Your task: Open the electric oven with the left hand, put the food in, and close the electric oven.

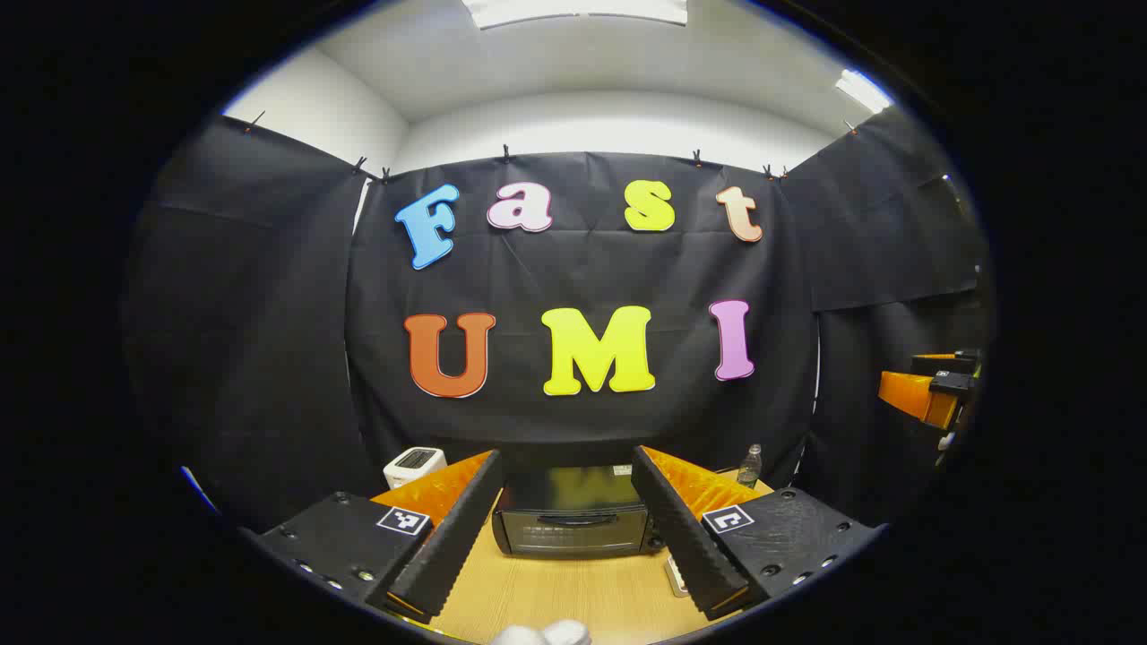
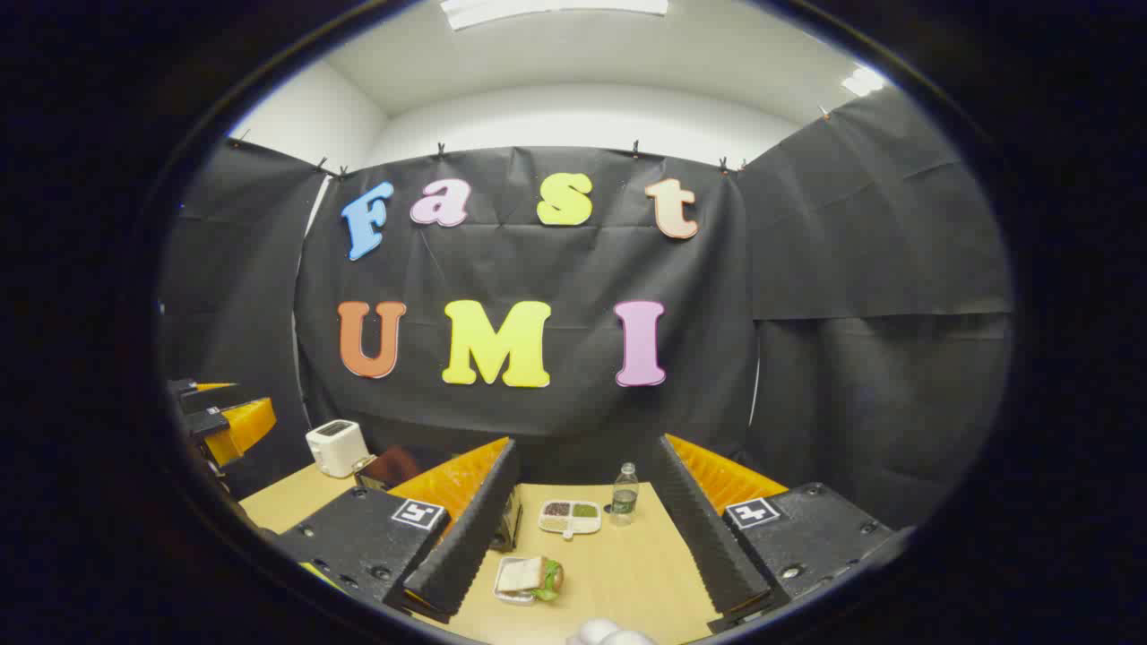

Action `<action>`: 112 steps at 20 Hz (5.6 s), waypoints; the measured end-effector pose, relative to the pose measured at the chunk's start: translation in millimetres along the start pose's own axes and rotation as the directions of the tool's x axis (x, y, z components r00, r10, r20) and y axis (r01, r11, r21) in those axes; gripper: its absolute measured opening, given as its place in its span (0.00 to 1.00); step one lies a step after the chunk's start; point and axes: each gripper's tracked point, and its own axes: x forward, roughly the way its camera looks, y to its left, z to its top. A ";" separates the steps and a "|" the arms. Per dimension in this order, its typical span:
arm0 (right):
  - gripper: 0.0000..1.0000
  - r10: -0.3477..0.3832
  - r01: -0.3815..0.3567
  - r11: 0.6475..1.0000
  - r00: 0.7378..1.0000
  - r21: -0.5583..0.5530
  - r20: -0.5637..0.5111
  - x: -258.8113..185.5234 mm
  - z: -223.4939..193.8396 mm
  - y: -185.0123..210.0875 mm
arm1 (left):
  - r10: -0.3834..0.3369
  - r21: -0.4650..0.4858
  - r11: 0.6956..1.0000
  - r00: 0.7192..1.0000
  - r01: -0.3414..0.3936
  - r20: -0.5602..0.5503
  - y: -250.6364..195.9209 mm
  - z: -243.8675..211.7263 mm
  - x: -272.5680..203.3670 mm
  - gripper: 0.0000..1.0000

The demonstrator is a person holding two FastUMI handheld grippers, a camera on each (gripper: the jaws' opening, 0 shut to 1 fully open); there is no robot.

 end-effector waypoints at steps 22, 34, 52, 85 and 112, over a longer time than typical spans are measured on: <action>0.91 0.014 -0.014 1.000 1.000 -0.007 -0.002 21.7 -4.8 -7.5 | -0.004 -0.003 1.000 0.999 0.004 -0.040 -9.3 -54.2 50.4 0.95; 0.91 -0.090 0.083 0.994 0.991 -0.074 -0.102 30.3 -38.1 -53.3 | -0.037 -0.047 0.999 0.974 0.027 -0.224 -17.0 -199.1 180.7 0.95; 0.91 -0.146 0.136 0.988 0.975 -0.069 -0.170 33.6 -68.0 -66.3 | -0.039 0.015 0.999 0.922 0.048 -0.386 -21.8 -270.7 216.2 0.98; 0.91 -0.075 0.034 0.988 0.957 -0.149 -0.279 -11.8 -139.6 -32.5 | -0.049 0.006 0.998 0.811 0.064 -0.584 -20.7 -423.3 58.4 0.96; 0.96 0.034 -0.053 0.996 0.972 -0.074 -0.235 -8.3 -145.2 13.8 | -0.060 0.007 0.998 0.985 0.062 -0.161 14.8 -128.8 -3.3 0.95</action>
